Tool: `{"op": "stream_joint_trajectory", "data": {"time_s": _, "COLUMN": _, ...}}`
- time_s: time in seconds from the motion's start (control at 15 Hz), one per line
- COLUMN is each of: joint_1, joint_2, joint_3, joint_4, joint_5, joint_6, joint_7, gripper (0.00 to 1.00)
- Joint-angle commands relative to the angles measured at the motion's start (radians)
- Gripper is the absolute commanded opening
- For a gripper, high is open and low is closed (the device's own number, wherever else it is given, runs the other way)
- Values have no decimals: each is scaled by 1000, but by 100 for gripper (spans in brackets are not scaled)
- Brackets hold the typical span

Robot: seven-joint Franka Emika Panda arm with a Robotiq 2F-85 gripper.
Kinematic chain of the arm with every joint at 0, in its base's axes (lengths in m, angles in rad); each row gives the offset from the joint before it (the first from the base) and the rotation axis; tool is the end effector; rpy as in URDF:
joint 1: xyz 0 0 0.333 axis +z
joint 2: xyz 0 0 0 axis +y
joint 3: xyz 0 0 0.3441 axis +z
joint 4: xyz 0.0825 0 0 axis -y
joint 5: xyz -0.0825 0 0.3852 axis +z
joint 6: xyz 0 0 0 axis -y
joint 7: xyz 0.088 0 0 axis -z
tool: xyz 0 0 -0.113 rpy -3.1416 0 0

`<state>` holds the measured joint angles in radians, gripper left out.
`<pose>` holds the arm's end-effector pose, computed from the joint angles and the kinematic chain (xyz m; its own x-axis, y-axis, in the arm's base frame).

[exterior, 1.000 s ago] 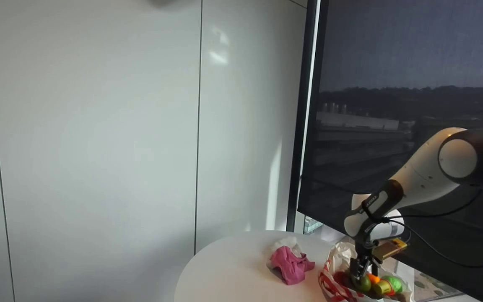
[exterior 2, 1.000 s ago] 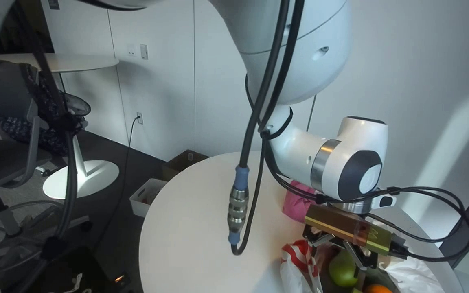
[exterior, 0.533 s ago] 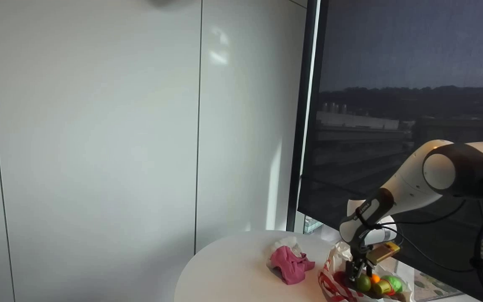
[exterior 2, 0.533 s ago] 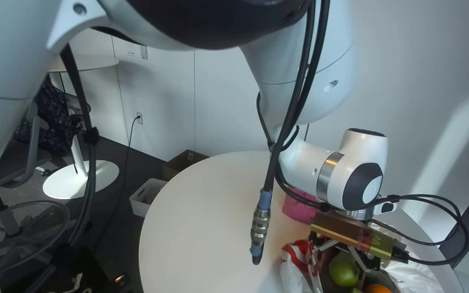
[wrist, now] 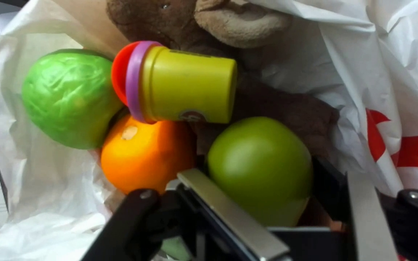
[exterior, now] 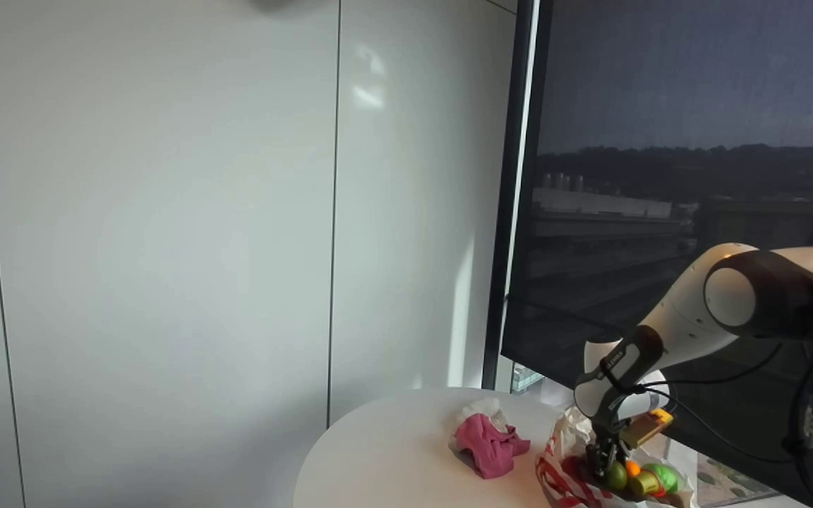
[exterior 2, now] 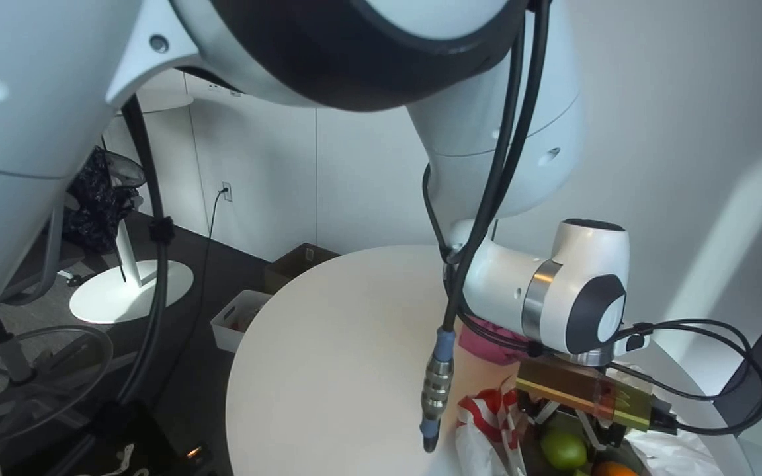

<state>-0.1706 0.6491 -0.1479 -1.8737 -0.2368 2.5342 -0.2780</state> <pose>0.6239 -0.1974 0.1831 0.9818 0.1748 -0.0746 0.1869 -0.9595 0.2108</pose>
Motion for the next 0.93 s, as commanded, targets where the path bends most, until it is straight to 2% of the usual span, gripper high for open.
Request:
{"op": "stream_joint_trajectory", "data": {"time_s": 0.0, "joint_1": 9, "joint_2": -10, "joint_3": -29, "joint_4": 3, "joint_5": -46, "joint_6": 16, "joint_7": 26, "gripper": 47}}
{"op": "stream_joint_trajectory", "data": {"time_s": 0.2, "joint_1": 23, "joint_2": -58, "joint_3": -20, "joint_4": -23, "joint_5": -51, "joint_6": -4, "joint_7": 32, "gripper": 47}}
{"op": "stream_joint_trajectory", "data": {"time_s": 0.4, "joint_1": 64, "joint_2": -82, "joint_3": -13, "joint_4": -42, "joint_5": -78, "joint_6": 3, "joint_7": 45, "gripper": 47}}
{"op": "stream_joint_trajectory", "data": {"time_s": 0.87, "joint_1": 181, "joint_2": -16, "joint_3": 5, "joint_4": 24, "joint_5": -132, "joint_6": -9, "joint_7": 115, "gripper": 47}}
